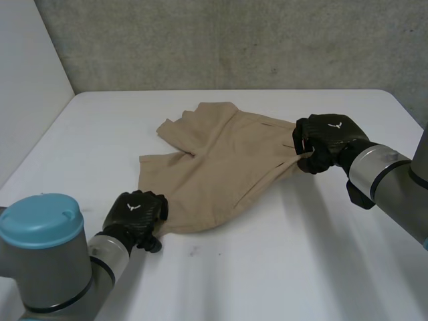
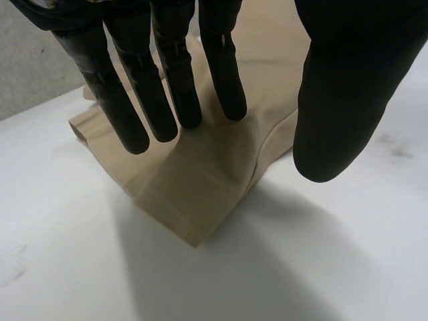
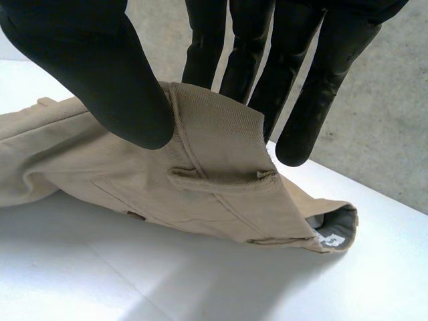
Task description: Fold the shorts.
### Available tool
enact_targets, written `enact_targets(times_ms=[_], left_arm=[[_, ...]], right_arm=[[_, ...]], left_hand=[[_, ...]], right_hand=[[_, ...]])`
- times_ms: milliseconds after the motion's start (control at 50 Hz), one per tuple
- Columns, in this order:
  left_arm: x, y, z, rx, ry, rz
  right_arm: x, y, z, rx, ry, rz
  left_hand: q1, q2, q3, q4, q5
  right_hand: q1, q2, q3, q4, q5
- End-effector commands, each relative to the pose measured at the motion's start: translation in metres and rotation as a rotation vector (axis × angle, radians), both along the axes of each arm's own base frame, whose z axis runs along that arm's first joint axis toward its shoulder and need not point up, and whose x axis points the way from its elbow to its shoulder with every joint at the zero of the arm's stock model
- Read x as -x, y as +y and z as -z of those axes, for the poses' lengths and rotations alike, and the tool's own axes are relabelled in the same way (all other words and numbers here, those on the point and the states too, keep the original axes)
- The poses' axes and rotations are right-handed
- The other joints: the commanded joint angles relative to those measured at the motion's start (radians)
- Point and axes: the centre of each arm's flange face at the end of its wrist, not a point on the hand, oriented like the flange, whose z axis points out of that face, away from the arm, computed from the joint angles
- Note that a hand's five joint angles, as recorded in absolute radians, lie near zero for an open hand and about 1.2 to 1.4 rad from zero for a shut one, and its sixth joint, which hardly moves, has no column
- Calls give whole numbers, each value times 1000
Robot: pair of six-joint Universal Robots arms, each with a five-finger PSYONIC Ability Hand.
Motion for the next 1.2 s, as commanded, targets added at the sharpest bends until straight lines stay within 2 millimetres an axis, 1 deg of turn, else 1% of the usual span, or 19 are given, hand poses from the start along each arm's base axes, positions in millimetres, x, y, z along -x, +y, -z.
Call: enact_targets(times_ms=[20,180,320,540,580,620,700,720,760,820,900,980,1000,1020,1060,1080,1100,1180,1200], left_arm=[[2,-12,12,-3,-30,-35],[6,-27,17,37,-25,-67],[9,-34,19,58,-14,-68],[11,-40,19,122,24,-73],[9,-42,18,127,27,-81],[6,-43,17,128,28,-89],[0,-40,-4,173,55,-96],[-4,-37,-15,192,70,-96],[-6,-35,-25,213,87,-85],[-9,-24,-46,239,122,-26],[-17,-11,-70,239,143,28],[-30,1,-92,209,147,42],[-32,5,-96,202,149,45],[-36,12,-104,188,150,54],[-40,19,-112,171,152,65],[-42,23,-116,166,153,68],[-45,30,-126,164,156,78],[-51,47,-147,159,178,117],[-51,50,-150,155,181,129]], right_arm=[[-4,5,-1,4,-1,-18],[-3,5,-4,10,-2,-18],[-2,4,-4,11,-1,-14],[1,-1,-6,35,9,-3],[1,-2,-7,47,11,-3],[0,-4,-9,67,29,-10],[0,-4,-5,96,113,-32],[0,-3,-5,105,136,-38],[2,1,-1,117,208,-61],[3,5,1,117,268,-81],[7,13,4,92,356,-115],[13,28,5,33,444,-163],[17,36,4,11,479,-180],[20,39,4,2,497,-186],[28,43,4,-14,538,-192],[37,47,3,-21,582,-198],[41,50,1,-17,605,-202],[60,60,-9,2,713,-215],[64,61,-11,4,726,-212]], left_hand=[[75,78,78,80,84],[84,86,87,89,93],[113,116,116,119,122],[524,526,527,529,533],[694,696,697,699,703],[720,723,724,726,730],[720,723,724,726,730],[720,723,724,726,730],[720,723,724,726,730],[720,723,724,726,730],[720,723,724,726,730],[720,723,724,726,730],[720,723,724,726,730],[720,723,724,726,730],[720,723,724,726,730],[720,723,724,726,730],[720,723,724,726,730],[720,723,724,726,730],[720,723,724,726,730]], right_hand=[[435,219,207,203,252],[435,219,207,203,252],[435,219,207,203,252],[435,219,207,203,252],[435,219,207,203,252],[435,219,207,203,252],[435,219,207,203,252],[435,219,207,203,252],[435,219,207,203,252],[435,219,207,203,252],[435,219,207,203,252],[435,219,207,203,252],[435,219,207,203,252],[435,219,207,203,252],[435,219,207,203,252],[435,219,207,203,252],[435,219,207,203,252],[435,219,207,203,252],[435,219,207,203,252]])
